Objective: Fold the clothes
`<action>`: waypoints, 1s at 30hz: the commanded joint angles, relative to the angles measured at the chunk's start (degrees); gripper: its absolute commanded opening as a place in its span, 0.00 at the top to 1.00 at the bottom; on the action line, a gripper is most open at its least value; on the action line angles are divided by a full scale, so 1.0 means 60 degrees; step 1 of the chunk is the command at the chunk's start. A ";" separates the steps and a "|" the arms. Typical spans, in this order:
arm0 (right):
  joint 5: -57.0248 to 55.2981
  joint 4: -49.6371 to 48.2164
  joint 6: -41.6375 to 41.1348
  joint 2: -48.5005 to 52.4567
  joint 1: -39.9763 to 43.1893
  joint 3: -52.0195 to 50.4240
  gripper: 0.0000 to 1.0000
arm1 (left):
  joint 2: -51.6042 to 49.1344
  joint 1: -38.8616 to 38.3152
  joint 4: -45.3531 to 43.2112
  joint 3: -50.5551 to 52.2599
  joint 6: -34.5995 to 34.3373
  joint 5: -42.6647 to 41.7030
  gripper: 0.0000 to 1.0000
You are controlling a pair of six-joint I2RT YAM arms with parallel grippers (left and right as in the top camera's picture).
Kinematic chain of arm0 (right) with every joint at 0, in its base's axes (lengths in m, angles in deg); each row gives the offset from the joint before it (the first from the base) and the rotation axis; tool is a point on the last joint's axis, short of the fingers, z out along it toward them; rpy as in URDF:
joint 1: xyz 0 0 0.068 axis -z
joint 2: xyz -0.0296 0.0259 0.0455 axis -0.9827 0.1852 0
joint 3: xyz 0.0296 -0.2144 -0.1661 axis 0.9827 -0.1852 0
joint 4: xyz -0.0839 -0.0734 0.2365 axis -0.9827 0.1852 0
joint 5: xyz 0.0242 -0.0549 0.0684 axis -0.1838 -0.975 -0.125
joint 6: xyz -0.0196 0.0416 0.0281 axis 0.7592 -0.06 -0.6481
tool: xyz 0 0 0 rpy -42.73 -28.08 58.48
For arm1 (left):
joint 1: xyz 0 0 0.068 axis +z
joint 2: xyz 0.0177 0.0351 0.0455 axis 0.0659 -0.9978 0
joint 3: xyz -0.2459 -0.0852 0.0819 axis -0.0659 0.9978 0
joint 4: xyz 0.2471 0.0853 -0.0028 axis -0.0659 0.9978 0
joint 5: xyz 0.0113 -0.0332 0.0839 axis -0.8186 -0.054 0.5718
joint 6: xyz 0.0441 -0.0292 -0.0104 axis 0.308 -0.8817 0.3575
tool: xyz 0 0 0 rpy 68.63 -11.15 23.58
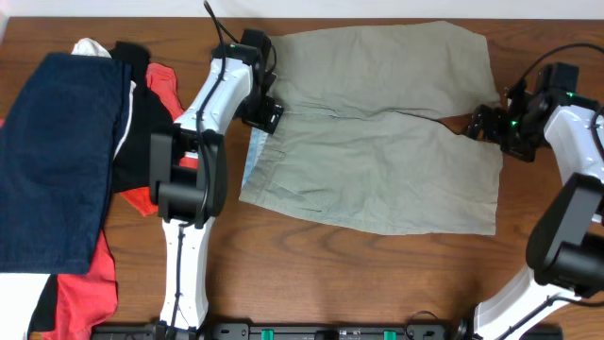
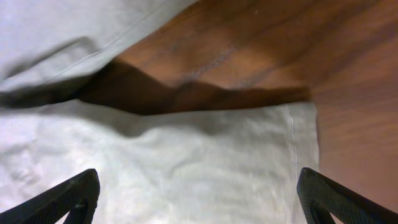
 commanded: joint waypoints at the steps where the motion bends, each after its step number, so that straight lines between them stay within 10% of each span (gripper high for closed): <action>1: -0.0178 0.0215 -0.0113 -0.1417 -0.0066 0.0215 0.01 | 0.2142 0.0084 0.0350 -0.0288 -0.0838 0.0295 0.02; 14: -0.3184 0.3610 -0.3876 -0.5133 -0.0080 -0.0386 0.01 | 0.5865 0.0051 0.3413 0.0907 -0.6390 0.2014 0.02; 30: -0.2087 0.1665 -0.3850 -0.5373 -0.0481 -0.3308 0.04 | 0.6710 -0.0943 -0.1909 0.8360 -0.8921 0.0579 0.04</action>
